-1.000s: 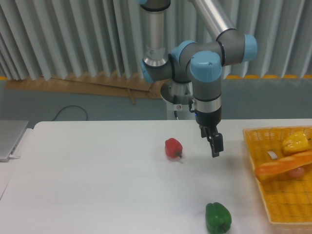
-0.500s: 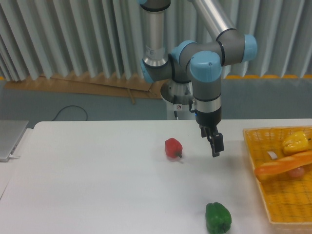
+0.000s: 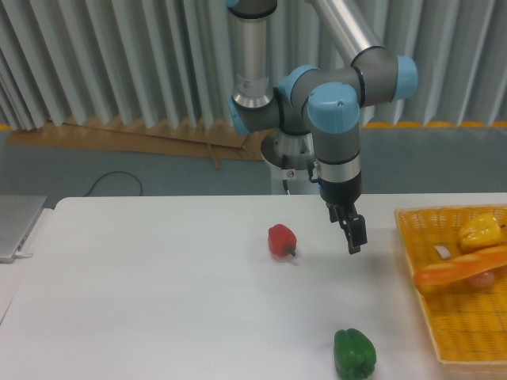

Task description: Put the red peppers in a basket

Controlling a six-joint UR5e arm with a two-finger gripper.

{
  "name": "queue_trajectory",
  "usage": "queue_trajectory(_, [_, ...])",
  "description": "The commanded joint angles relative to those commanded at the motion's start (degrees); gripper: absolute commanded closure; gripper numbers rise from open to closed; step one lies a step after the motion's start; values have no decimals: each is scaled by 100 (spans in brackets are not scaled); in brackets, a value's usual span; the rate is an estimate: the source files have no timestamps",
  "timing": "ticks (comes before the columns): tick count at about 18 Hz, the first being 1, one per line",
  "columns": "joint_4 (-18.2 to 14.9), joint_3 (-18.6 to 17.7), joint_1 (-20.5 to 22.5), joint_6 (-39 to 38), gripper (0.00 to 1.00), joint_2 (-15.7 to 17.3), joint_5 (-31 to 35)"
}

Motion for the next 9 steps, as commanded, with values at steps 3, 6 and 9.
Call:
queue_trajectory(3, [0, 0, 0, -44, 0, -17, -9])
queue_trajectory(6, [9, 0, -9, -105, 0, -26, -9])
queue_trajectory(9, [9, 0, -17, -341, 0, -44, -9])
